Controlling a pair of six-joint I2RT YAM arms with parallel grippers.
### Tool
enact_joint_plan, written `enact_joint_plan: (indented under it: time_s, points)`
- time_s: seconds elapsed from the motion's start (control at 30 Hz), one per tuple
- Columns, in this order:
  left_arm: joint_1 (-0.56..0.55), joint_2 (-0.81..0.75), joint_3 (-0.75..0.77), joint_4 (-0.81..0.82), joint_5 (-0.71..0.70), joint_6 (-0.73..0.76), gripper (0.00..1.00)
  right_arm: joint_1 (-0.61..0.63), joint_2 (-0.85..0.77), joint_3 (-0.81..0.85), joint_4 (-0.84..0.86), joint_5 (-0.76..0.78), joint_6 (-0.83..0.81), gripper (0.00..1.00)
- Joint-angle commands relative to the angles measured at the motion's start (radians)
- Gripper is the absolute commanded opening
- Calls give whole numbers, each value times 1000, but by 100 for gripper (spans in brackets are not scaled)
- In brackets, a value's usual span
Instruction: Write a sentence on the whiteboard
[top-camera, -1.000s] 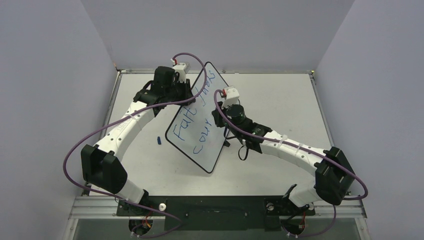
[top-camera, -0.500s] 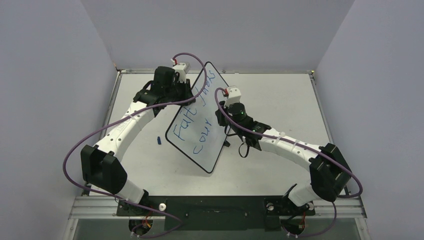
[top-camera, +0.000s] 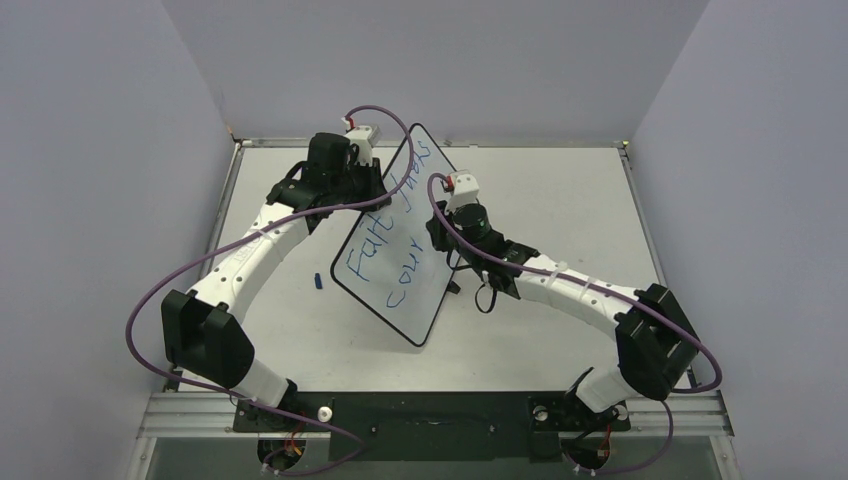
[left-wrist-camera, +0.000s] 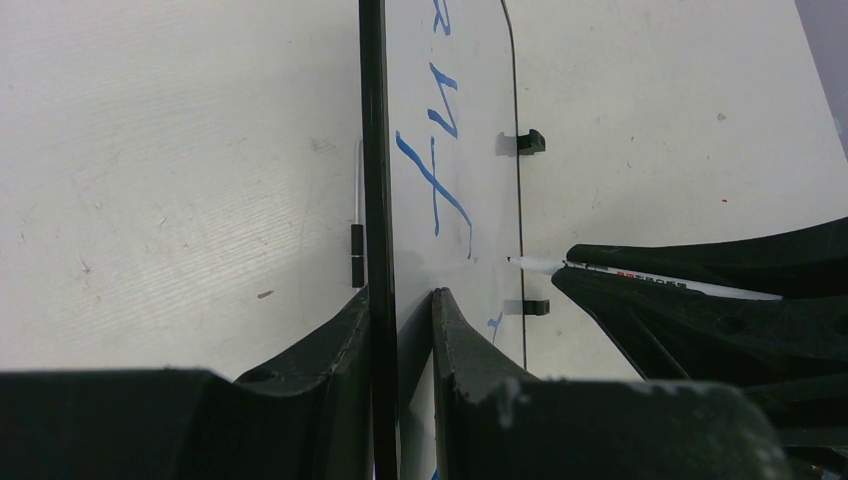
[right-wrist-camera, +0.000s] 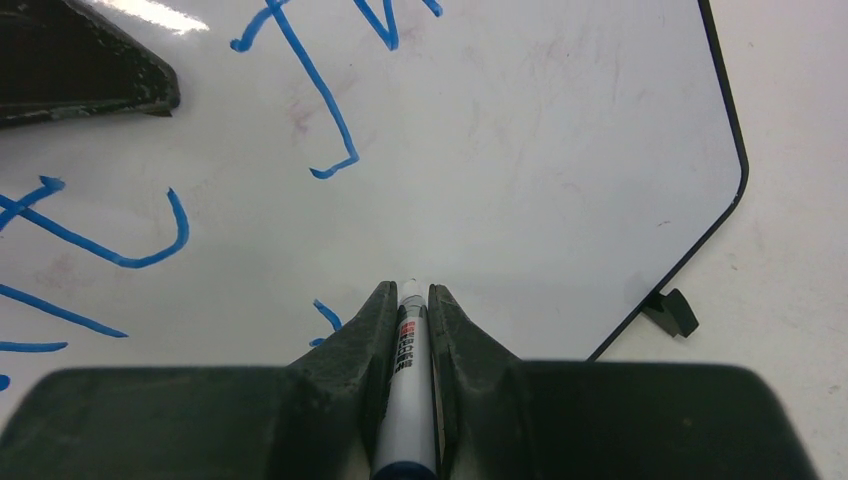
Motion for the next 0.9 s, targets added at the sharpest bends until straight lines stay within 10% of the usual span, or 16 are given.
enact_joint_plan:
  time_s: [0.0, 0.87]
  points:
    - [9, -32, 28, 52, -107, 100, 0, -2, 26, 53, 56, -20, 13, 0]
    - [8, -29, 29, 52, -107, 99, 0, 14, 50, 52, 87, -77, 45, 0]
